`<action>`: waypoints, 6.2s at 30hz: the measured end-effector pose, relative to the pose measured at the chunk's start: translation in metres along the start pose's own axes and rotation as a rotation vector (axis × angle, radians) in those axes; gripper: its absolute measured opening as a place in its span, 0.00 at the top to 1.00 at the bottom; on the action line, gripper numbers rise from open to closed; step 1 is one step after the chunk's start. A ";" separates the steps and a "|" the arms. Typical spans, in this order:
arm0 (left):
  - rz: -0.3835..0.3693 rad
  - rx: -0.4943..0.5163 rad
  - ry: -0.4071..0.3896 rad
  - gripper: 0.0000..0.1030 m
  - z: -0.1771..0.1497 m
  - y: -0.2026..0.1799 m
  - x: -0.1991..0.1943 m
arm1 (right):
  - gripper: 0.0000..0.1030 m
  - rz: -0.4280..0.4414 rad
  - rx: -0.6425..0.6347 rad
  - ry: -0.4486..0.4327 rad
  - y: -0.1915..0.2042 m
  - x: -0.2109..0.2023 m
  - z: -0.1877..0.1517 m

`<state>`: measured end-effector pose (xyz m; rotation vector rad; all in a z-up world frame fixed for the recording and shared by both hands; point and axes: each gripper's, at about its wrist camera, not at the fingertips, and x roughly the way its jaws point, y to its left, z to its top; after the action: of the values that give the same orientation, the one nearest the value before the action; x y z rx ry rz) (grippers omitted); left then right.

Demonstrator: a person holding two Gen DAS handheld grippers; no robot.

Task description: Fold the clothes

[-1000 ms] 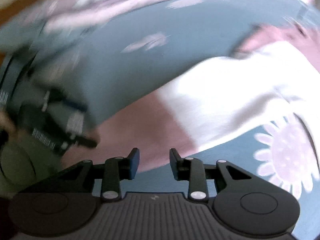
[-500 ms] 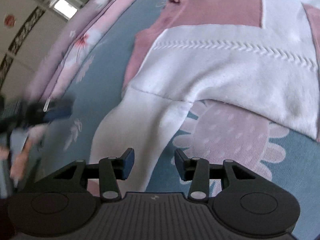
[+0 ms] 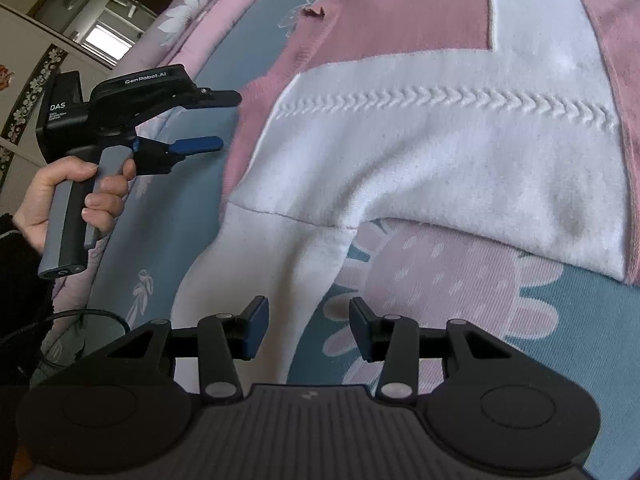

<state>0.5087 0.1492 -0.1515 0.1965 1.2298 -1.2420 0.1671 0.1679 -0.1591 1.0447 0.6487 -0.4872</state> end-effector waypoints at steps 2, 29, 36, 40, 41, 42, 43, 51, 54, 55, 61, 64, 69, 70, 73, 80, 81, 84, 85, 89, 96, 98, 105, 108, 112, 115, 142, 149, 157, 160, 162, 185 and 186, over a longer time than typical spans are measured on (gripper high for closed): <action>0.028 0.033 0.040 0.50 -0.002 -0.004 0.009 | 0.52 -0.006 0.010 0.002 -0.002 0.003 0.001; 0.300 0.145 -0.097 0.93 0.003 -0.007 0.008 | 0.93 -0.174 -0.155 0.057 0.032 0.010 -0.026; 0.216 0.112 -0.056 0.92 -0.016 0.000 -0.014 | 0.69 -0.128 -0.101 0.037 0.028 -0.010 -0.028; 0.134 0.099 -0.026 0.78 -0.049 0.005 -0.039 | 0.68 -0.152 -0.204 -0.007 0.042 -0.028 -0.035; 0.120 0.093 -0.013 0.77 -0.062 0.010 -0.046 | 0.68 -0.133 -0.242 -0.010 0.047 -0.030 -0.038; 0.120 0.093 -0.001 0.77 -0.075 0.014 -0.051 | 0.68 -0.112 -0.307 0.000 0.055 -0.030 -0.042; 0.132 0.095 0.010 0.77 -0.088 0.019 -0.056 | 0.68 -0.090 -0.372 0.011 0.063 -0.029 -0.046; 0.172 -0.049 0.063 0.69 -0.188 0.072 -0.107 | 0.68 0.165 -1.009 0.275 0.128 -0.015 -0.111; 0.193 -0.114 0.051 0.69 -0.218 0.088 -0.126 | 0.68 0.208 -1.119 0.475 0.140 -0.002 -0.126; 0.191 -0.127 0.044 0.69 -0.226 0.091 -0.133 | 0.68 0.231 -1.115 0.530 0.143 0.001 -0.130; 0.175 -0.205 0.017 0.61 -0.264 0.106 -0.153 | 0.68 0.282 -1.331 0.676 0.163 0.013 -0.165; 0.164 -0.226 0.011 0.61 -0.277 0.110 -0.159 | 0.68 0.226 -1.456 0.729 0.173 0.020 -0.181; 0.110 -0.169 0.023 0.61 -0.285 0.095 -0.160 | 0.68 0.250 -1.182 0.841 0.169 0.030 -0.175; 0.094 -0.149 0.025 0.60 -0.287 0.090 -0.161 | 0.68 0.249 -1.117 0.854 0.161 0.030 -0.173; 0.064 -0.081 0.043 0.57 -0.294 0.075 -0.159 | 0.68 0.219 -0.966 0.871 0.142 0.036 -0.164; 0.032 -0.045 0.071 0.57 -0.312 0.066 -0.151 | 0.58 0.269 -0.537 0.800 0.112 0.051 -0.141; 0.027 -0.045 0.075 0.57 -0.314 0.066 -0.151 | 0.58 0.275 -0.477 0.793 0.106 0.053 -0.139; 0.033 -0.048 0.086 0.57 -0.318 0.067 -0.148 | 0.80 0.259 -0.347 0.765 0.091 0.057 -0.136; 0.032 -0.045 0.087 0.57 -0.319 0.067 -0.148 | 0.96 0.231 -0.339 0.753 0.087 0.057 -0.135; 0.034 -0.011 0.096 0.53 -0.321 0.063 -0.149 | 0.96 0.225 -0.348 0.730 0.089 0.054 -0.140; 0.049 0.071 0.129 0.48 -0.329 0.052 -0.153 | 0.99 0.220 -0.490 0.787 0.099 0.035 -0.144; 0.052 0.094 0.141 0.47 -0.332 0.048 -0.153 | 0.99 0.218 -0.512 0.831 0.099 0.034 -0.149; 0.062 0.080 0.181 0.47 -0.342 0.051 -0.157 | 0.89 0.212 -0.567 0.789 0.101 0.023 -0.134; 0.058 0.010 0.204 0.47 -0.353 0.059 -0.163 | 0.86 0.224 -0.571 0.731 0.102 0.012 -0.113; 0.068 -0.047 0.215 0.49 -0.369 0.063 -0.166 | 0.86 0.195 -0.639 0.643 0.107 0.001 -0.094; 0.086 -0.061 0.196 0.67 -0.374 0.061 -0.166 | 0.86 0.152 -0.798 0.557 0.122 -0.006 -0.096; -0.003 -0.217 0.253 0.89 -0.367 0.083 -0.160 | 0.94 0.261 -1.801 0.571 0.180 0.023 -0.218; -0.019 -0.178 0.321 0.89 -0.378 0.066 -0.154 | 0.94 0.297 -1.616 0.707 0.180 0.032 -0.198; 0.004 -0.154 0.326 0.66 -0.369 0.067 -0.170 | 0.69 0.355 -1.370 0.695 0.163 0.021 -0.170; 0.021 -0.083 0.290 0.63 -0.352 0.058 -0.188 | 0.62 0.332 -1.180 0.594 0.147 0.012 -0.120; 0.041 0.001 0.249 0.59 -0.334 0.046 -0.195 | 0.62 0.249 -1.041 0.496 0.124 0.009 -0.083; -0.012 0.379 0.114 0.26 -0.207 -0.035 -0.050 | 0.55 -0.123 -0.572 0.098 0.046 0.049 0.020; -0.012 0.383 0.113 0.25 -0.213 -0.034 -0.052 | 0.48 -0.119 -0.566 0.097 0.043 0.045 0.016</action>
<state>0.3645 0.3158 -0.1813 0.5456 1.0790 -1.4865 0.2313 0.1687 -0.1573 0.4976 0.8759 -0.3263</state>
